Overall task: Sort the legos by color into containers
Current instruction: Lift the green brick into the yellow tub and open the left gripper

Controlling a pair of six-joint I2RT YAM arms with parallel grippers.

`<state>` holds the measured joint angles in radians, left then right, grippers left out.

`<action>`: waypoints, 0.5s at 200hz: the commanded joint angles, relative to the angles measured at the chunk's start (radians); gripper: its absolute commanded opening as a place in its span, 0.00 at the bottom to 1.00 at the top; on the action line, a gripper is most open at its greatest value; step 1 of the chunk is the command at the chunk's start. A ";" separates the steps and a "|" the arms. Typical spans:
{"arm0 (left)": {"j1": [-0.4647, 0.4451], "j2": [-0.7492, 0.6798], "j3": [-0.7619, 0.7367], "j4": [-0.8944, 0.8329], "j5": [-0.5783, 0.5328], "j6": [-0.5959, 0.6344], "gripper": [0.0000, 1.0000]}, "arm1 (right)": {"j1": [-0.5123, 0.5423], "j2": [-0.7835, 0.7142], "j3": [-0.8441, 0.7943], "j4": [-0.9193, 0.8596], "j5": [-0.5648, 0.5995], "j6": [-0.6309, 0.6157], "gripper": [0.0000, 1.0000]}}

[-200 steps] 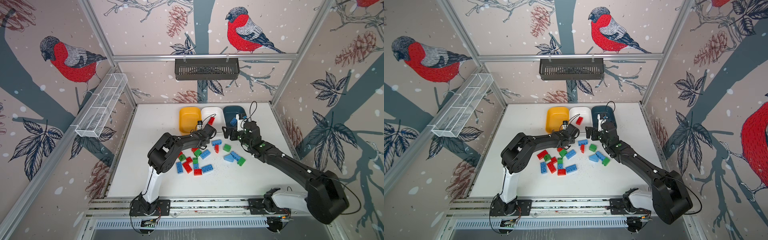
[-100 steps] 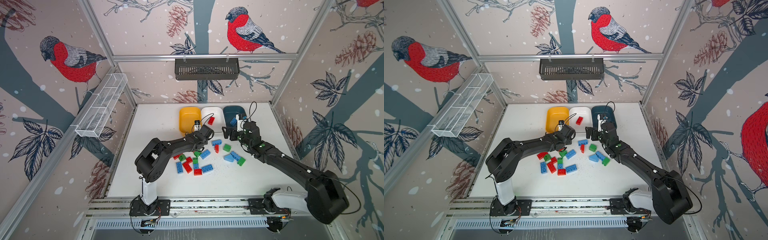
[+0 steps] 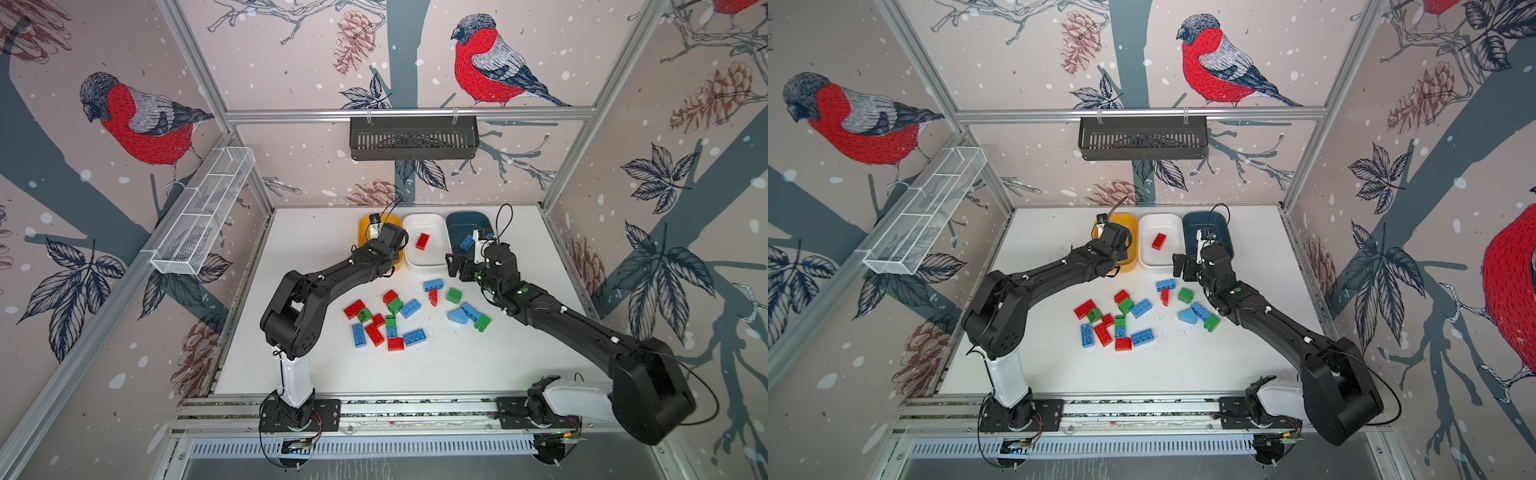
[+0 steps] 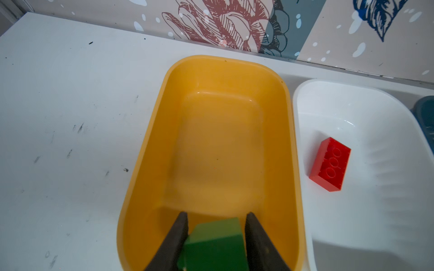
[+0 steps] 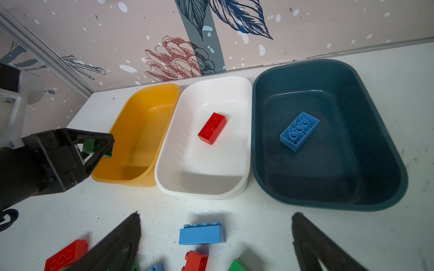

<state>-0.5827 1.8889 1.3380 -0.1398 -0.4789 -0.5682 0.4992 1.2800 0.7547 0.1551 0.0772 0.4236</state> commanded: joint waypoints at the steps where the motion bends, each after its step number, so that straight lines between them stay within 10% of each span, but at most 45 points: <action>1: 0.024 0.042 0.041 0.014 0.049 0.025 0.34 | 0.002 0.005 0.014 -0.032 0.043 0.020 0.99; 58: 0.084 0.142 0.149 -0.055 0.154 -0.036 0.37 | 0.001 0.016 0.017 -0.072 0.080 0.043 0.99; 100: 0.086 0.151 0.187 -0.103 0.143 -0.038 0.61 | 0.001 0.033 0.033 -0.114 0.076 0.043 0.99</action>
<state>-0.4969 2.0483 1.5188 -0.2153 -0.3424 -0.5983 0.4999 1.3075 0.7788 0.0689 0.1383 0.4492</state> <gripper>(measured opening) 0.548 0.995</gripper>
